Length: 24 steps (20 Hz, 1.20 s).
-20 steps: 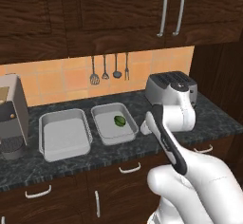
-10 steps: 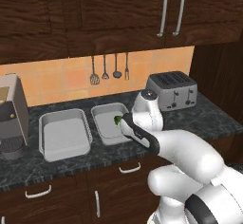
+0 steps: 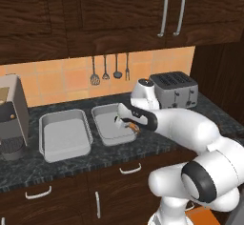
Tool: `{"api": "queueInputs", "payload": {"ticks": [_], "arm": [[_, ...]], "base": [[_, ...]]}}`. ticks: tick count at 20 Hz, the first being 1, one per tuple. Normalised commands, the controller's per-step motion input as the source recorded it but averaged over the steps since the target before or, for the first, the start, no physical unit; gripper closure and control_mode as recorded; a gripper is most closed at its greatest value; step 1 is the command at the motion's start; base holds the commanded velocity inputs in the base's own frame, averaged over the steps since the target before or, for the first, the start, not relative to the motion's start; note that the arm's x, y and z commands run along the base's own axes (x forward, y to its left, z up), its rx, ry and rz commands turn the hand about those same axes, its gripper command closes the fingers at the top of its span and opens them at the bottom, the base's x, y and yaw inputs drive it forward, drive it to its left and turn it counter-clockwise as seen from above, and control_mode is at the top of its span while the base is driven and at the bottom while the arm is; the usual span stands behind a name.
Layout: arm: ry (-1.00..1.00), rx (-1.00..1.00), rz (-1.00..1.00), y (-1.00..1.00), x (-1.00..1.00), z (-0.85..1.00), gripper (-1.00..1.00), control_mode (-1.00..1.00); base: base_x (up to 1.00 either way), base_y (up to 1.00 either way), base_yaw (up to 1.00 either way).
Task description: Place one avocado and one chicken drumstick in each tupperware on the nearby counter, to pack two identical lunches.
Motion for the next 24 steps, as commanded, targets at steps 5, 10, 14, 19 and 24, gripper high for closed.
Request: {"api": "queueInputs", "payload": {"ticks": [5, 10, 14, 19, 24], "arm": [[0.2, -0.1, 0.08, 0.35, 0.21, 0.0, 1.0, -1.0], [0.17, -0.09, 0.02, 0.29, 0.31, 0.0, 1.0, -1.0], [0.0, -0.02, 0.0, 0.09, 0.85, -0.13, 1.0, -1.0], [0.0, 0.0, 0.02, 0.22, 0.57, -0.47, 1.0, -1.0], [-0.14, 0.0, 0.06, 0.07, 0.0, -0.45, 1.0, -1.0]], "base": [[0.0, 0.0, 0.0], [0.0, 0.0, 0.0], [0.0, 0.0, 0.0], [0.0, 0.0, 0.0], [0.0, 0.0, 0.0]]}}
